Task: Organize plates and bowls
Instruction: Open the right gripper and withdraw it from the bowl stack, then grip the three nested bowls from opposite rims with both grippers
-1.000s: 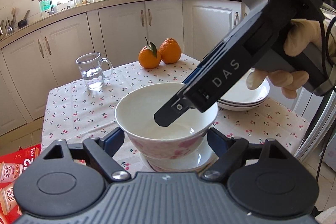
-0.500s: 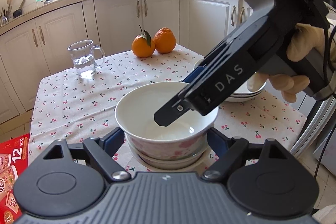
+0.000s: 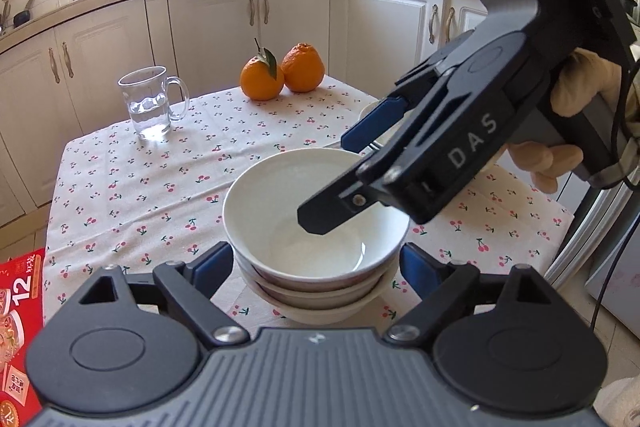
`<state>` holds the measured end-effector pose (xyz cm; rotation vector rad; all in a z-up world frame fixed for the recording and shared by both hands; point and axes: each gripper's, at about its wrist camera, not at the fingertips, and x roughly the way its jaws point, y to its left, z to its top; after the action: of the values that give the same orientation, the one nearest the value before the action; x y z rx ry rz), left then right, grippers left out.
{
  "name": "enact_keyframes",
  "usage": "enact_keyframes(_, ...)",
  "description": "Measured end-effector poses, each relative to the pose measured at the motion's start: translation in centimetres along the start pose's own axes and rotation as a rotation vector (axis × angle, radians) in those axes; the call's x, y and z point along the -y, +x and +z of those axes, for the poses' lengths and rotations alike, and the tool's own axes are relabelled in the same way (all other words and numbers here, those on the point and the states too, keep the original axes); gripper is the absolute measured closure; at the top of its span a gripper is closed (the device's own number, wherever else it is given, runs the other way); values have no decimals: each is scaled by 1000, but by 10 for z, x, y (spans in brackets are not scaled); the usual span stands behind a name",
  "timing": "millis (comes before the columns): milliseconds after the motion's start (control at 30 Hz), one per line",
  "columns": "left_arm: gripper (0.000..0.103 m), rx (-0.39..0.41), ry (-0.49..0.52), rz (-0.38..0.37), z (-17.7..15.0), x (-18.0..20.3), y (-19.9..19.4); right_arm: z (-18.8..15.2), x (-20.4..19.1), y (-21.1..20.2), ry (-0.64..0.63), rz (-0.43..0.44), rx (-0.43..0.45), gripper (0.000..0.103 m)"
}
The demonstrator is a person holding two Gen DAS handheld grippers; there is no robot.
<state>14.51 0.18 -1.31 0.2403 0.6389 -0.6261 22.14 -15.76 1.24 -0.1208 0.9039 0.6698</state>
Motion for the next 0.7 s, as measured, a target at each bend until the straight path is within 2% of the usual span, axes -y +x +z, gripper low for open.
enact_keyframes(100, 9, -1, 23, 15, -3, 0, -7, -6, -4, -10, -30, -18, 39, 0)
enact_keyframes(300, 8, -36, 66, 16, -10, -2, -16, -25, -12, -33, -89, -68, 71, 0)
enact_keyframes(500, 8, -75, 122, 27, -17, -3, -16, -54, -26, -36, -183, -159, 36, 0)
enact_keyframes(700, 8, -117, 176, 6, -20, -8, -6, -77, -37, -21, -257, -173, -16, 0)
